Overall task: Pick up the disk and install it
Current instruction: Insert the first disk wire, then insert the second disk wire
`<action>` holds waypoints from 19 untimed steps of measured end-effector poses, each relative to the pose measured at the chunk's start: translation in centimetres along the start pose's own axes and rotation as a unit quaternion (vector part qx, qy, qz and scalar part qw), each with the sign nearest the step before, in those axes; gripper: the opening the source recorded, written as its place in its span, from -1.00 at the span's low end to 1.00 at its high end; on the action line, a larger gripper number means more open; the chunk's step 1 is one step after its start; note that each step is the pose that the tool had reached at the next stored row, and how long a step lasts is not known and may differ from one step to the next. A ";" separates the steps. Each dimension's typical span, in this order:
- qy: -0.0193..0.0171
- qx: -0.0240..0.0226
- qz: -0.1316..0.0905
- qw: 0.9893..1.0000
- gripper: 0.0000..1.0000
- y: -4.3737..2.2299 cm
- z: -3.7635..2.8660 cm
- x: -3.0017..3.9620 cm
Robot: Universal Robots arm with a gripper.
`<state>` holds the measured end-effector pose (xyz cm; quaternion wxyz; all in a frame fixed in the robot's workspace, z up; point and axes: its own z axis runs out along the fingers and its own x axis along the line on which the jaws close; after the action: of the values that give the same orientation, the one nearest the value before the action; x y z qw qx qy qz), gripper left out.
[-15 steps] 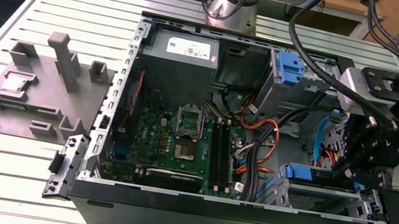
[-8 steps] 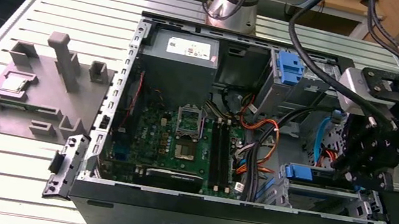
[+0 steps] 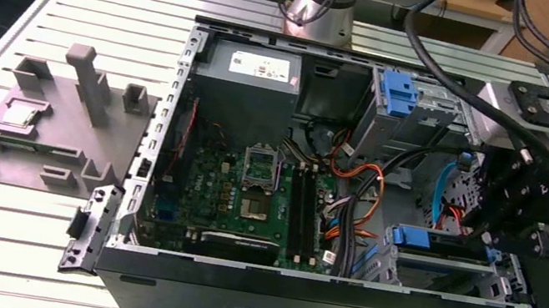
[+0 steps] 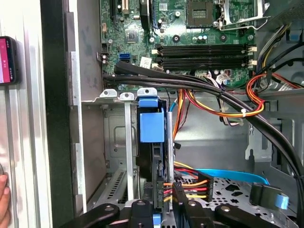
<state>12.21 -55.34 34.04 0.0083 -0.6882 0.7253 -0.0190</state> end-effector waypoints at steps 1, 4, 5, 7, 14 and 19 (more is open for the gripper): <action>0.000 -0.001 0.000 1.000 -0.42 0.00 -0.14 0.01; 0.000 -0.001 0.000 1.000 -0.67 -0.01 -0.22 0.00; 0.000 -0.001 0.000 1.000 -0.79 -0.01 -0.23 0.00; 0.000 -0.002 0.000 1.000 -0.80 -0.01 -0.24 0.00; 0.000 -0.002 0.000 1.000 -0.80 -0.01 -0.24 0.00; 0.000 -0.002 0.000 1.000 -0.80 -0.01 -0.24 0.00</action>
<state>12.21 -55.34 34.27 0.0071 -0.6882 0.7253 -0.0177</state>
